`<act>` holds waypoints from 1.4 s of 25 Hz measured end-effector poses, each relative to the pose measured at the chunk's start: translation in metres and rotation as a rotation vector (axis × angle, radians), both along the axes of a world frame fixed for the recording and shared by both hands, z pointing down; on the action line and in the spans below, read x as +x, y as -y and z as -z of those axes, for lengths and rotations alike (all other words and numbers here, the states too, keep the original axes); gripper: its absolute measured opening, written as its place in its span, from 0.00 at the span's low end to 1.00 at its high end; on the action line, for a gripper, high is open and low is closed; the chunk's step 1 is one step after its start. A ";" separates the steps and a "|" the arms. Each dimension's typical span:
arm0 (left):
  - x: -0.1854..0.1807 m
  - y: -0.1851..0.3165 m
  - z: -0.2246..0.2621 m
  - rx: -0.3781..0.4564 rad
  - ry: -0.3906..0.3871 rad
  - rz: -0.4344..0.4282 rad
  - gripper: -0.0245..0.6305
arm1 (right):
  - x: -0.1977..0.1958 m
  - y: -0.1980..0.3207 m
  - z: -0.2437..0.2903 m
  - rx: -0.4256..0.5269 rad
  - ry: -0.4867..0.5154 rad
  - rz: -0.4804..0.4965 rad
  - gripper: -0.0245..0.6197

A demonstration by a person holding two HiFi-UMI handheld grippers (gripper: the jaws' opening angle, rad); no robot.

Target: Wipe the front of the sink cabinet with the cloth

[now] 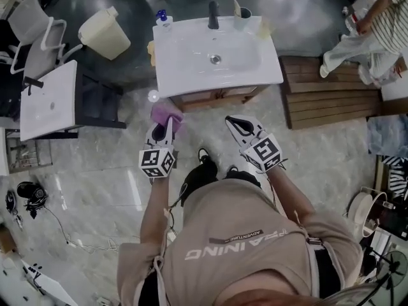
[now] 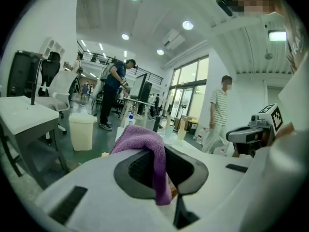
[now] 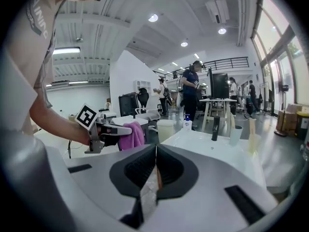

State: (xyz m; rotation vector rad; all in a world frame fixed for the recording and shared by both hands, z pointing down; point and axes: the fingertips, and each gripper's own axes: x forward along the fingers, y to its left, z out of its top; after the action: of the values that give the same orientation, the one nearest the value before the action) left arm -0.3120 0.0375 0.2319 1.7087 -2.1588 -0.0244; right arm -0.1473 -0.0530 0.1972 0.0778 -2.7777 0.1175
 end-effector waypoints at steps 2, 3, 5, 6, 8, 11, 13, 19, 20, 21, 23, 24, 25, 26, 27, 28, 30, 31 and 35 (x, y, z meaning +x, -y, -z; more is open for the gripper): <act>-0.008 -0.001 -0.002 -0.004 0.015 0.052 0.09 | 0.002 0.008 -0.008 0.016 -0.011 0.023 0.06; -0.011 -0.004 -0.004 -0.003 0.017 0.077 0.09 | 0.005 0.011 -0.014 0.019 -0.019 0.029 0.06; -0.009 -0.011 -0.011 -0.003 0.012 0.119 0.09 | 0.010 0.016 -0.030 0.003 -0.033 0.028 0.06; -0.007 -0.014 -0.017 -0.004 0.007 0.135 0.09 | 0.012 0.019 -0.039 -0.012 -0.034 0.023 0.06; -0.003 -0.014 -0.033 -0.005 -0.004 0.160 0.09 | 0.012 0.027 -0.056 -0.031 -0.024 0.019 0.06; 0.002 -0.009 -0.065 -0.002 -0.015 0.193 0.09 | 0.008 0.040 -0.084 -0.036 -0.006 0.016 0.06; 0.003 -0.006 -0.083 0.008 -0.006 0.220 0.09 | 0.004 0.046 -0.105 -0.050 0.010 0.009 0.06; 0.002 0.008 -0.135 0.033 0.054 0.221 0.09 | -0.007 0.048 -0.165 -0.111 0.077 0.004 0.06; 0.002 0.011 -0.145 0.036 0.062 0.208 0.09 | -0.010 0.047 -0.176 -0.093 0.076 0.013 0.06; 0.000 0.013 -0.155 0.039 0.074 0.197 0.09 | -0.013 0.046 -0.188 -0.084 0.077 0.025 0.06; -0.005 0.019 -0.179 0.052 0.096 0.187 0.09 | -0.020 0.047 -0.214 -0.087 0.082 0.049 0.06; -0.009 0.021 -0.192 0.060 0.102 0.186 0.09 | -0.024 0.048 -0.228 -0.095 0.082 0.058 0.06; -0.014 0.024 -0.205 0.067 0.105 0.186 0.09 | -0.028 0.049 -0.243 -0.112 0.082 0.064 0.06; -0.018 0.027 -0.218 0.072 0.110 0.185 0.09 | -0.031 0.050 -0.256 -0.136 0.085 0.069 0.06; -0.023 0.031 -0.229 0.077 0.118 0.181 0.09 | -0.035 0.052 -0.267 -0.155 0.092 0.072 0.06; -0.027 0.035 -0.238 0.084 0.127 0.177 0.09 | -0.039 0.054 -0.276 -0.154 0.099 0.077 0.06; -0.036 0.038 -0.253 0.095 0.144 0.177 0.09 | -0.049 0.054 -0.295 -0.115 0.097 0.101 0.06; -0.041 0.038 -0.261 0.093 0.153 0.182 0.09 | -0.055 0.052 -0.305 -0.100 0.094 0.123 0.06; -0.060 0.031 -0.292 0.101 0.158 0.205 0.09 | -0.077 0.040 -0.340 -0.095 0.123 0.191 0.06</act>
State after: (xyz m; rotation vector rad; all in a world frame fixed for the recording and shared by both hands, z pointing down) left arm -0.3722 0.0065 0.5238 1.5815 -2.4812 -0.0563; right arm -0.2246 -0.0931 0.5373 -0.2261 -2.8787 0.2117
